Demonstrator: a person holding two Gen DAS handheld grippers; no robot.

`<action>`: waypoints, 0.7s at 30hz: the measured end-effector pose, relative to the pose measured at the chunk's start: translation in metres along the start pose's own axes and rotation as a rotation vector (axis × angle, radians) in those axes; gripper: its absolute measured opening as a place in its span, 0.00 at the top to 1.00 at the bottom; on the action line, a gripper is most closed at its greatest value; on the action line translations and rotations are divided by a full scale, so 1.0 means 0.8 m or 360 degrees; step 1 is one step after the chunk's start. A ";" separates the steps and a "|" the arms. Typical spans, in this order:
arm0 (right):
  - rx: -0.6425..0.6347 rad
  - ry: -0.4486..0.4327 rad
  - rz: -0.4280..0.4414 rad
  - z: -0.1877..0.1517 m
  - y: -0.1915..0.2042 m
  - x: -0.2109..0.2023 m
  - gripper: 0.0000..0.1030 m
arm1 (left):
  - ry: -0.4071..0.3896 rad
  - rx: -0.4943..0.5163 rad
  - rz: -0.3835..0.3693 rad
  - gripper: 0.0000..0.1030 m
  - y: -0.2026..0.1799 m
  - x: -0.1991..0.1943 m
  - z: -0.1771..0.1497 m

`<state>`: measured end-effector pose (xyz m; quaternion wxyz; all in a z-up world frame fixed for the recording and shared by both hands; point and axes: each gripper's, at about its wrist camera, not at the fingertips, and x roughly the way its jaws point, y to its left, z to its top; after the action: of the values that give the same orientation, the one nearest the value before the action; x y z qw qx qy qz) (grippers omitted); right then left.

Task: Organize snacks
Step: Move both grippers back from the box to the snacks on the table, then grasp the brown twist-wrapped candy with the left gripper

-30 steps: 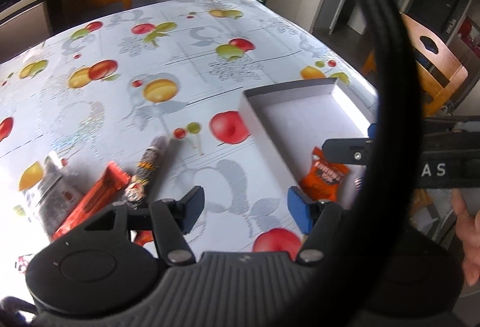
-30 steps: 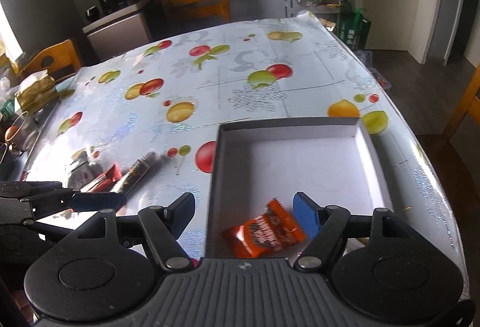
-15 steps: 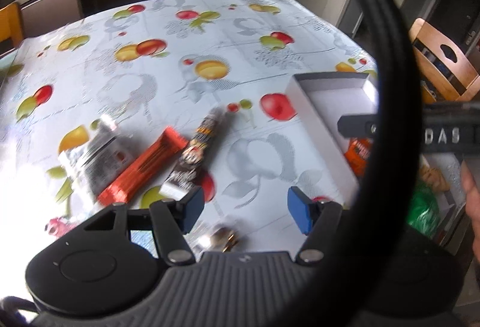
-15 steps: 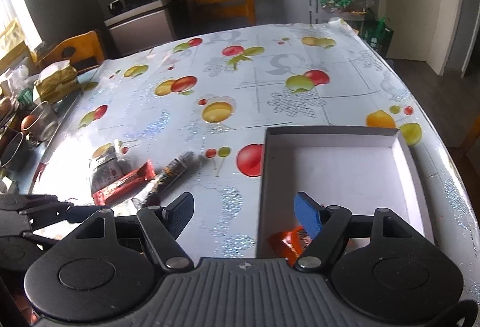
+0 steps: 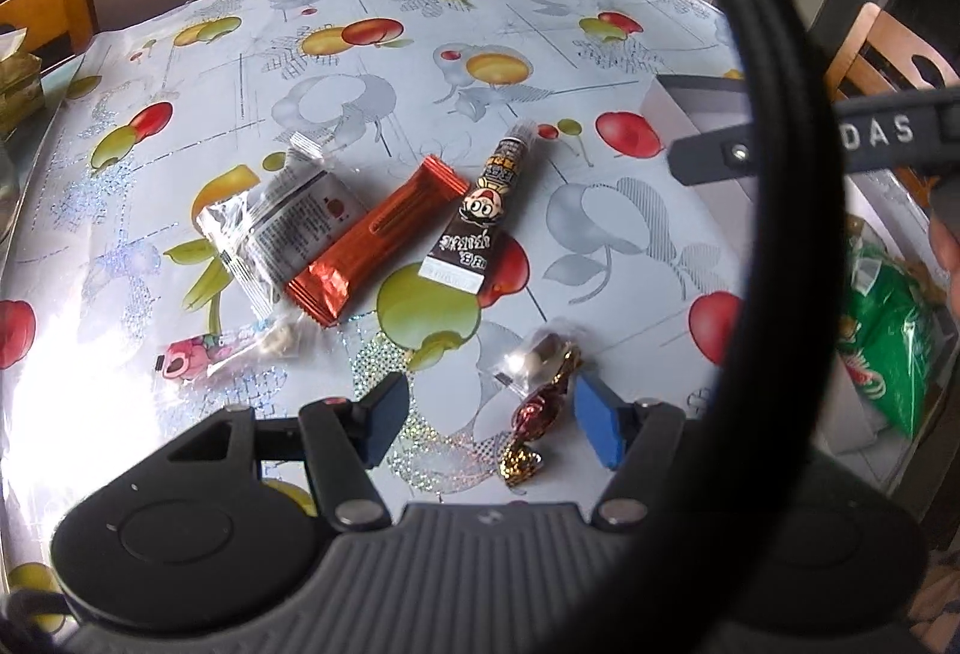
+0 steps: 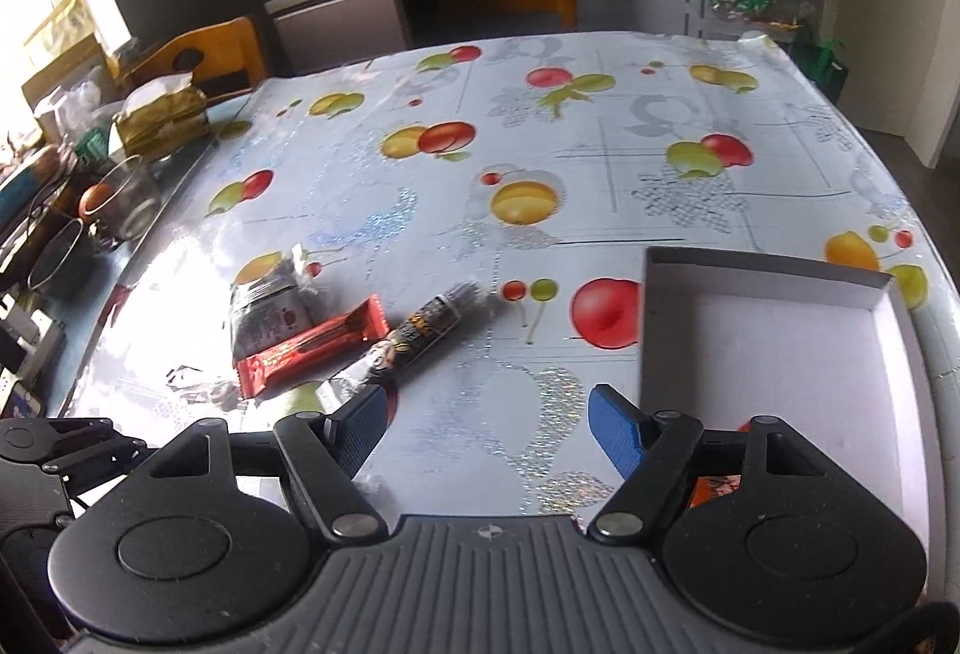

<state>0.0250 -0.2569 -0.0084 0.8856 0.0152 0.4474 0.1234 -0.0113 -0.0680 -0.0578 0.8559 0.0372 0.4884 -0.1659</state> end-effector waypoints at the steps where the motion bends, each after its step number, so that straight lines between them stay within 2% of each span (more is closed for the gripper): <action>1: -0.0008 0.0005 0.0004 0.000 0.002 0.001 0.28 | 0.0001 0.0015 -0.0005 0.41 0.000 0.001 -0.001; 14: -0.0059 0.0051 0.0025 -0.002 0.015 0.014 0.25 | 0.0066 0.0133 -0.0026 0.41 -0.013 0.027 -0.013; 21: -0.0063 0.0057 0.0017 -0.004 0.015 0.017 0.26 | 0.0027 0.0227 -0.0026 0.41 -0.021 0.039 -0.017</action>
<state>0.0277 -0.2425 -0.0194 0.8769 -0.0022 0.4607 0.1371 -0.0129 -0.0884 -0.0898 0.8456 0.0956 0.4828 -0.2069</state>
